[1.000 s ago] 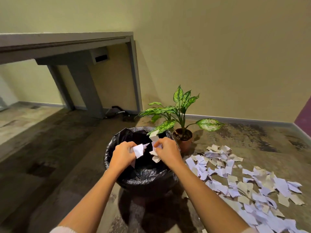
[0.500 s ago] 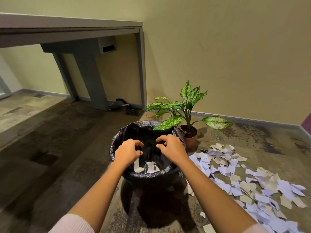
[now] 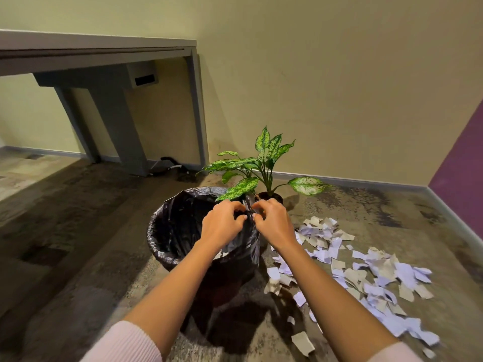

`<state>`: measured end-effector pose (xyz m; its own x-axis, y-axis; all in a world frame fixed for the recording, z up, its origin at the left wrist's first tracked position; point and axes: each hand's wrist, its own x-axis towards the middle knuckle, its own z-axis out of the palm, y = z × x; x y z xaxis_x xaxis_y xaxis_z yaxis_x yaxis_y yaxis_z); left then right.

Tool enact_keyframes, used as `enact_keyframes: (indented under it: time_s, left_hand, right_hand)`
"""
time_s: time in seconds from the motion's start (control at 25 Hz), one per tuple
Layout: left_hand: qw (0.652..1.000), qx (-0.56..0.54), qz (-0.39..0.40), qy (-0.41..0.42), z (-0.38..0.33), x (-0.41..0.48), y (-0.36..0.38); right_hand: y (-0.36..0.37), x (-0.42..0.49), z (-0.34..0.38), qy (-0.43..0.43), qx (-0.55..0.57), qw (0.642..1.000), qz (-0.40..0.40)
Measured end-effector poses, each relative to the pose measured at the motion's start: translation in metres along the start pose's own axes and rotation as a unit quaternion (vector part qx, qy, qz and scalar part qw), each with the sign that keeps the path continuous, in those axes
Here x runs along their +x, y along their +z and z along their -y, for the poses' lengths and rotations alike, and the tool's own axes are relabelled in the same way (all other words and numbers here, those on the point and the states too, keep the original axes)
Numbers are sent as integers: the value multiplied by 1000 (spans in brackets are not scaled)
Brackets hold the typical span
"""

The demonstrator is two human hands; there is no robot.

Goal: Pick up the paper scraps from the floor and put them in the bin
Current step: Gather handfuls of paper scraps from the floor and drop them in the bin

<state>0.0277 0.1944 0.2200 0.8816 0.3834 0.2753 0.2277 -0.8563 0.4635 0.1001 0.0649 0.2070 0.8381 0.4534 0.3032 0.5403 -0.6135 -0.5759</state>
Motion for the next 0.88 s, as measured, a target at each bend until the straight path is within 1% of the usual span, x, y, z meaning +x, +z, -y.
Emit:
enact_keyframes:
  time_s: [0.2, 0.32, 0.6, 0.8, 0.88]
  left_hand:
    - [995, 22, -2, 100, -57, -10, 37]
    - [990, 34, 42, 133, -82, -21, 66]
    - [972, 63, 187, 129, -104, -68, 152]
    - [947, 82, 294, 96, -97, -107, 209]
    - [935, 92, 332, 83, -88, -123, 227]
  right_hand:
    - [-32, -22, -46, 37, -40, 998, -9]
    - [-46, -43, -79, 77, -57, 995, -8]
    - [-52, -106, -165, 183, -112, 975, 54]
    - [-47, -161, -216, 231, -140, 951, 152]
    - [-44, -184, -234, 258, -145, 935, 195]
